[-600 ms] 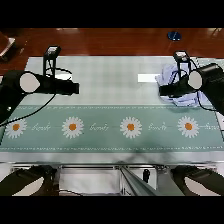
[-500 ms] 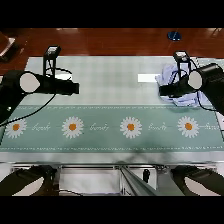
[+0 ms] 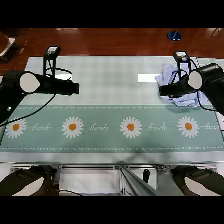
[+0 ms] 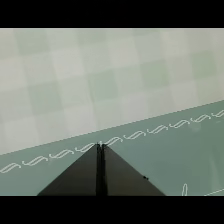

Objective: Fold the shirts.

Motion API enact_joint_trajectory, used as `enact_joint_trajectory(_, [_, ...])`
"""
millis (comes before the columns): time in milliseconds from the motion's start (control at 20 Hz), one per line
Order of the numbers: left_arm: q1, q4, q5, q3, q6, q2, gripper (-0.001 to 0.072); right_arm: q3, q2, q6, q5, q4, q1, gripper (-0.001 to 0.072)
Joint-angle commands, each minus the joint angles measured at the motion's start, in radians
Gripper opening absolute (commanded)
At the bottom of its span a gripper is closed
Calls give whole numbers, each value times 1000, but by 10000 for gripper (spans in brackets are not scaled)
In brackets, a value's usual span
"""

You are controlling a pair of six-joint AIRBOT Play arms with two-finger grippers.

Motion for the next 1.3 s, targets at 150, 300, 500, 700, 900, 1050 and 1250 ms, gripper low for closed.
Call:
enact_joint_trajectory(150, [1, 0, 108, 0, 0, 0, 18, 0, 0, -2, -126, -31, 0, 20])
enact_joint_trajectory(300, [1, 0, 228, -1, 1, -1, 28, 0, 0, -7, -232, -40, 0, 21])
enact_joint_trajectory(500, [2, 0, 340, -1, -7, -33, 507, 0, -29, 88, -457, -316, -41, 418])
enact_joint_trajectory(700, [0, -3, 340, -1, -8, -75, 507, 40, -182, 380, -520, -334, -299, 417])
enact_joint_trajectory(900, [-12, -18, 339, -1, -6, -131, 507, 141, -375, 95, -504, 59, -481, 413])
enact_joint_trajectory(1050, [-37, -18, 338, -1, -7, -174, 507, 227, -483, -2, -412, 145, -511, 407])
enact_joint_trajectory(1250, [-66, -19, 282, 0, -7, -192, 507, 272, -568, -3, -280, 111, -510, 402])
